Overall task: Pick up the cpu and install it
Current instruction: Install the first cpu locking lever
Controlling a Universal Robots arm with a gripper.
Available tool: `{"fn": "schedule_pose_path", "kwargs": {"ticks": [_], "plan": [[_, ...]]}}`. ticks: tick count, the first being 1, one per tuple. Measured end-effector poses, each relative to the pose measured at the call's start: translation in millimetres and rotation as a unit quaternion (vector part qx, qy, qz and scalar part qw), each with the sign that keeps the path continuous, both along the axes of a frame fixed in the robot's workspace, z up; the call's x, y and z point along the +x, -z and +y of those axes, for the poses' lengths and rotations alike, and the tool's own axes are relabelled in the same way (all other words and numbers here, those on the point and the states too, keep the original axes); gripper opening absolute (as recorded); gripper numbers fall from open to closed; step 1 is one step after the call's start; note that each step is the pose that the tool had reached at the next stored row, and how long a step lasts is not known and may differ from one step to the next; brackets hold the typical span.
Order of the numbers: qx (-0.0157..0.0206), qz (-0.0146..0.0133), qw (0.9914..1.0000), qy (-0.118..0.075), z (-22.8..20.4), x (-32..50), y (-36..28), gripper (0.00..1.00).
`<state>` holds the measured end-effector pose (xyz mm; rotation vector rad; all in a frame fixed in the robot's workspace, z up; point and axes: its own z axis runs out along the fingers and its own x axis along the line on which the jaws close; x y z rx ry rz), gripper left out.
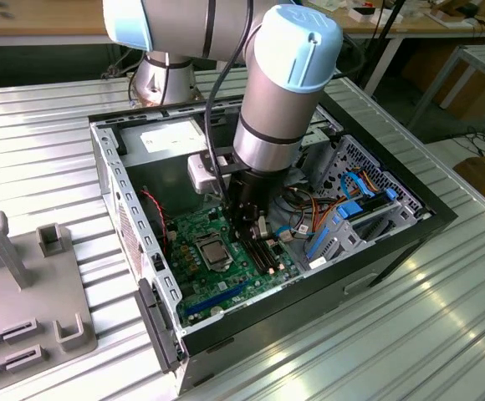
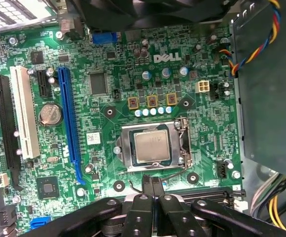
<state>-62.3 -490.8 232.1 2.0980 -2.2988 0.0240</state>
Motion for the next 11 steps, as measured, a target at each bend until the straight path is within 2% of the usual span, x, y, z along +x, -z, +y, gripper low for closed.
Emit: {"fn": "schedule_pose_path", "kwargs": {"ticks": [4,11], "plan": [[-0.0003,0.0,0.99999,-0.003,-5.2,0.0,0.7,0.11],[-0.0015,0.0,0.99997,-0.008,-8.6,-0.1,3.6,0.11]]}}
